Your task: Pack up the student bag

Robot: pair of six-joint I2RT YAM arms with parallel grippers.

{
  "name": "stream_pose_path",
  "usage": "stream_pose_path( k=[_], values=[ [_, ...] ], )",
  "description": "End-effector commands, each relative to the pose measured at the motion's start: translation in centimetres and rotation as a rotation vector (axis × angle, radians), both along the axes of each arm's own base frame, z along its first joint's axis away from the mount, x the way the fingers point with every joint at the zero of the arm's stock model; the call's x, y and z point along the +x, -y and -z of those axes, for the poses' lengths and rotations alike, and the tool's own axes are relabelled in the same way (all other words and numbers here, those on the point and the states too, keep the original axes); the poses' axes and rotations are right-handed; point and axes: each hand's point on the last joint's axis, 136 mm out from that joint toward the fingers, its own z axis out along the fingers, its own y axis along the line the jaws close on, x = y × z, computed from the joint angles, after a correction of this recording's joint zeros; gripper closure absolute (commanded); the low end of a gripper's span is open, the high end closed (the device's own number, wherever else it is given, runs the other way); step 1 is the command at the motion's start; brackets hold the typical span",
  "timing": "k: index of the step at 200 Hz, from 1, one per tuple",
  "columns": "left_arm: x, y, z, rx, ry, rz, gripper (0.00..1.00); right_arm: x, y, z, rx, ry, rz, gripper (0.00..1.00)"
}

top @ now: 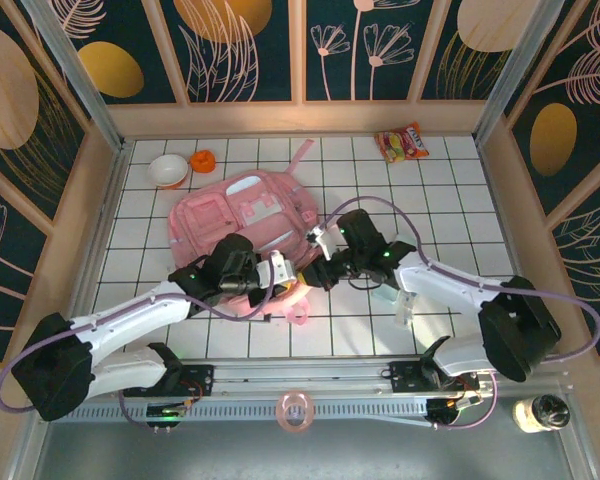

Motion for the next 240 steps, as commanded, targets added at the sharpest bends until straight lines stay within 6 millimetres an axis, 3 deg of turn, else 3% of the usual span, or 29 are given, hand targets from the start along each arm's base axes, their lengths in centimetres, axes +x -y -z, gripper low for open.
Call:
stream_pose_path(
  k=[1,12,28,63,89,101,115,131,148,164,186,202,240],
  values=[
    [1.1,0.4,-5.0,-0.175,0.164,0.033,1.00,1.2,1.7,-4.2,0.136,0.027,0.058,0.62],
    [0.9,-0.2,-5.3,-0.181,0.195,0.044,1.00,2.0,2.9,-5.0,0.180,0.012,0.098,0.50],
    [0.6,-0.4,-5.7,-0.186,0.229,0.069,1.00,2.0,3.4,-5.1,0.173,0.032,0.103,0.42],
    [-0.9,-0.2,-6.6,-0.232,0.258,0.144,1.00,2.9,4.6,-2.9,0.063,0.214,0.091,0.38],
    [-0.7,-0.7,-7.1,-0.260,0.238,0.086,0.94,1.4,3.1,-1.9,0.055,0.335,-0.056,0.33],
    [-0.5,-0.9,-6.7,-0.255,0.196,0.046,0.86,0.6,2.0,-1.3,0.032,0.402,-0.123,0.31],
    [0.1,-1.2,-6.5,-0.275,0.106,-0.037,0.57,0.4,1.0,-0.5,-0.001,0.441,-0.143,0.31],
    [0.5,-1.5,-6.7,-0.311,-0.028,-0.137,0.37,1.5,1.0,0.0,-0.006,0.391,-0.071,0.31],
    [1.3,-2.0,-6.3,-0.298,-0.156,-0.267,0.29,2.7,2.0,-0.5,0.042,0.303,0.066,0.31],
    [2.2,-2.4,-5.4,-0.226,-0.194,-0.378,0.27,4.4,4.4,-0.5,0.055,0.166,0.246,0.31],
    [1.6,-0.7,-3.2,-0.092,-0.214,-0.397,0.25,5.1,7.1,0.1,0.063,-0.020,0.432,0.33],
    [1.7,0.9,-1.5,0.011,-0.221,-0.411,0.24,5.0,8.2,0.7,0.062,-0.086,0.523,0.34],
    [4.5,2.9,1.6,0.131,-0.246,-0.555,0.21,4.5,9.8,2.7,0.047,-0.199,0.654,0.34]
  ],
)
